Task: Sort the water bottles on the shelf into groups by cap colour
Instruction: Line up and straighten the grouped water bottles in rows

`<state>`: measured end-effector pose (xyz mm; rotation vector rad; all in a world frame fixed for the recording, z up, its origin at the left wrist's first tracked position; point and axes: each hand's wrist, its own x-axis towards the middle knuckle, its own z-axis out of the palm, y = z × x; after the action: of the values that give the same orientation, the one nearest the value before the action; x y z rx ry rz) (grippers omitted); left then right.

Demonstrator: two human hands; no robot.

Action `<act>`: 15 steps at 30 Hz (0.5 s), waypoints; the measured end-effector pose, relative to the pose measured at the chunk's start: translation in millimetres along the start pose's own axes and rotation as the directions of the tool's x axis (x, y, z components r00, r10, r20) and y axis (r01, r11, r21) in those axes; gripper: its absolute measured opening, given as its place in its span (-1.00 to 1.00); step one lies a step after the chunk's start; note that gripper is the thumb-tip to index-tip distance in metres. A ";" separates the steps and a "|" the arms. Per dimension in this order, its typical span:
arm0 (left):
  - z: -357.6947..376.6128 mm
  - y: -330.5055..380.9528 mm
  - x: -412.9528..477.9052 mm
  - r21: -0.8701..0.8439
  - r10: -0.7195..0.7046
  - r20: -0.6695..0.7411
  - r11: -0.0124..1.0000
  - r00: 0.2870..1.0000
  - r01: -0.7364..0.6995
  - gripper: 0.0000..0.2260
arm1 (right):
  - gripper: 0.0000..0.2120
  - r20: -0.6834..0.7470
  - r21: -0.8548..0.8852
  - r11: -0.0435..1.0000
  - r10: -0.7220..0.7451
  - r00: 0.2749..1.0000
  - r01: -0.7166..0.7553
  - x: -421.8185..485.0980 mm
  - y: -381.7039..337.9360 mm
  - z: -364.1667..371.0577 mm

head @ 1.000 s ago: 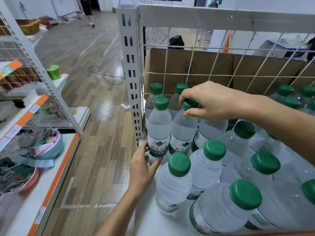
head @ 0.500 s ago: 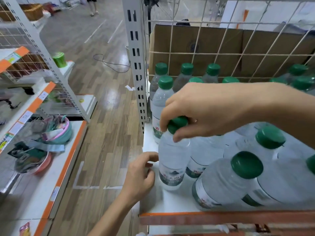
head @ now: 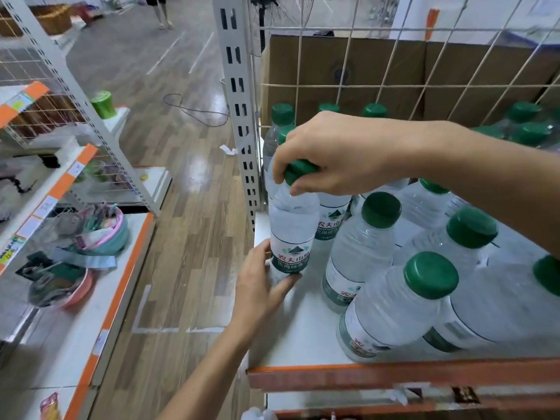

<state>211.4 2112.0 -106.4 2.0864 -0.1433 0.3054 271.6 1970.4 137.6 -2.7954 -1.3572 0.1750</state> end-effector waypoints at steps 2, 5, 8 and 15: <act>1.9 0.1 0.5 -0.005 0.003 -0.014 1.000 1.000 -0.003 -0.47 | -0.77 -0.013 0.006 1.000 0.016 1.000 -0.016 -1.2 0.1 0.2; 5.3 -1.2 0.5 -0.019 -0.015 -0.024 1.000 1.000 0.015 -0.48 | -0.66 -0.038 0.011 0.998 0.063 0.997 -0.063 -6.2 -1.1 -1.9; 5.9 -1.4 -5.8 -0.012 -0.046 -0.082 0.999 0.996 0.045 -0.43 | -0.60 -0.046 0.013 0.995 0.096 0.994 -0.095 -22.3 -0.7 -13.8; 8.2 8.1 -21.2 0.076 -0.038 -0.187 0.996 0.982 0.053 -0.34 | -0.52 0.342 -0.062 0.983 0.183 0.922 -0.172 -69.0 -3.2 -23.7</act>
<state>190.5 2100.4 -109.5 2.1251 0.0283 0.4823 229.4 1918.8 167.6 -3.0168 -1.1590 0.6884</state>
